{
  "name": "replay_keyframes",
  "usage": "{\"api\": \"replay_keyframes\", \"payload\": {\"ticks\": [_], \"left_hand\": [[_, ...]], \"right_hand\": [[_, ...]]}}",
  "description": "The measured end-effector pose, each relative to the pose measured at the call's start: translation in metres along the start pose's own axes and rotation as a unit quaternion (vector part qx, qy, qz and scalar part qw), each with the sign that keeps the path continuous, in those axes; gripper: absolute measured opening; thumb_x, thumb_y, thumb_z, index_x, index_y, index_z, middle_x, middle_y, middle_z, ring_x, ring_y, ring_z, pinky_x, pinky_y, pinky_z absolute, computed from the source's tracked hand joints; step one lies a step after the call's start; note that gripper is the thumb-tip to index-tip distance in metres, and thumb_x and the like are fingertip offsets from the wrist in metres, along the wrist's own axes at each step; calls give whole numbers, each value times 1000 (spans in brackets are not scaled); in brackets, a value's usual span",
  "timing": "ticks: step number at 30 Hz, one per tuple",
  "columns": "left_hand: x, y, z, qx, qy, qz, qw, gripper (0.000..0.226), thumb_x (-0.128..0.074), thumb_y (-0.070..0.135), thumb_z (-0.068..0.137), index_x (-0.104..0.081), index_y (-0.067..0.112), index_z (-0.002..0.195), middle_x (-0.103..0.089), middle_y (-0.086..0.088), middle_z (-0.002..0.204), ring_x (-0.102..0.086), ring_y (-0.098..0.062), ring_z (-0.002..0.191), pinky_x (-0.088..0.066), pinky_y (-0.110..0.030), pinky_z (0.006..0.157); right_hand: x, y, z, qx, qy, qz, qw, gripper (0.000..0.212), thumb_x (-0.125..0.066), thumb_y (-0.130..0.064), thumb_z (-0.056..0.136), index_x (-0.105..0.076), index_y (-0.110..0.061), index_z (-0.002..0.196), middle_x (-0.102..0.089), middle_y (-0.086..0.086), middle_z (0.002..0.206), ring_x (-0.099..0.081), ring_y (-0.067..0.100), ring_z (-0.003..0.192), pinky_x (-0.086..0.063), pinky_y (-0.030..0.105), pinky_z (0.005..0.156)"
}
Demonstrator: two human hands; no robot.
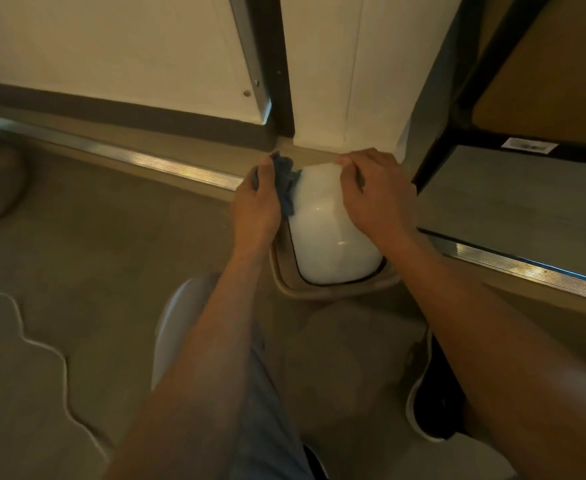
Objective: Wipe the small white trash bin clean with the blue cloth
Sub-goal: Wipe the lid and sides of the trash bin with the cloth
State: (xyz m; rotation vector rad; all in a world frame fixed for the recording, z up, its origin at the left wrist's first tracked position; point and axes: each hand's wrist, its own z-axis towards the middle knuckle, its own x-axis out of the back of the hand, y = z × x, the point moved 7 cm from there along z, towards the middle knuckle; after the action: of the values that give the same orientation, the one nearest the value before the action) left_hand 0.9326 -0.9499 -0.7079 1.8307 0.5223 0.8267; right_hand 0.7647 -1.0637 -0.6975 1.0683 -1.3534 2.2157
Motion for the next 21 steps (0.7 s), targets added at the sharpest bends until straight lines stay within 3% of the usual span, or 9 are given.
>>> {"api": "replay_keyframes", "payload": {"ticks": [3, 5, 8, 11, 13, 16, 18, 21], "left_hand": [[-7, 0, 2, -26, 2, 26, 999, 35, -42, 46, 106, -68, 23, 102, -68, 10, 91, -65, -10, 96, -49, -26, 78], [-5, -10, -29, -79, 43, 31, 995, 36, -40, 48, 106, -64, 22, 112, -68, 7, 101, -65, -10, 98, -50, -29, 83], [-1, -49, -81, -97, 62, 38, 993, 45, -39, 50, 106, -44, 29, 146, -59, 7, 140, -55, -4, 126, -49, -26, 100], [-3, -86, -106, -74, 30, 60, 995, 62, -38, 62, 102, -27, 32, 155, -43, 6, 156, -42, -12, 143, -43, -44, 113], [-3, -83, -105, -73, 35, 55, 995, 59, -37, 62, 101, -35, 29, 149, -51, 5, 147, -49, -13, 136, -46, -41, 109], [7, -53, -71, -50, 77, 14, 996, 37, -39, 53, 104, -58, 22, 114, -67, 7, 105, -63, -9, 98, -47, -34, 83], [10, -41, -32, -6, 62, -16, 998, 34, -46, 50, 104, -65, 23, 108, -70, 6, 101, -66, -11, 99, -50, -35, 87], [7, -37, 9, 57, 7, -20, 998, 31, -52, 53, 98, -71, 28, 98, -74, -2, 106, -69, -20, 105, -52, -46, 101]], "right_hand": [[3, 1, 1, -8, 7, -1, 1000, 38, -36, -34, 101, -70, -21, 110, -69, -3, 106, -57, 12, 101, -47, 28, 79], [3, -1, 1, -4, 7, -5, 1000, 37, -37, -33, 101, -71, -21, 110, -70, -3, 107, -58, 12, 100, -45, 26, 80], [0, -6, -2, 13, -3, -17, 1000, 32, -41, -31, 101, -70, -20, 107, -70, -2, 106, -60, 13, 100, -44, 25, 81], [0, -7, -4, 22, -5, -19, 1000, 31, -42, -32, 101, -70, -21, 109, -70, -2, 108, -61, 15, 103, -48, 29, 86], [-1, -5, -4, 24, -8, -11, 1000, 33, -41, -32, 101, -70, -20, 111, -70, -1, 110, -61, 15, 105, -50, 32, 89], [-1, -5, -5, 27, -7, -6, 1000, 37, -40, -34, 100, -71, -20, 113, -70, -1, 112, -61, 15, 106, -52, 33, 89], [0, -6, -5, 29, -10, -15, 999, 36, -41, -33, 100, -71, -20, 114, -70, -2, 112, -61, 15, 107, -51, 33, 89], [0, -8, -4, 27, -13, -32, 999, 35, -41, -32, 101, -71, -20, 112, -70, -2, 111, -60, 16, 107, -50, 33, 87]]}}
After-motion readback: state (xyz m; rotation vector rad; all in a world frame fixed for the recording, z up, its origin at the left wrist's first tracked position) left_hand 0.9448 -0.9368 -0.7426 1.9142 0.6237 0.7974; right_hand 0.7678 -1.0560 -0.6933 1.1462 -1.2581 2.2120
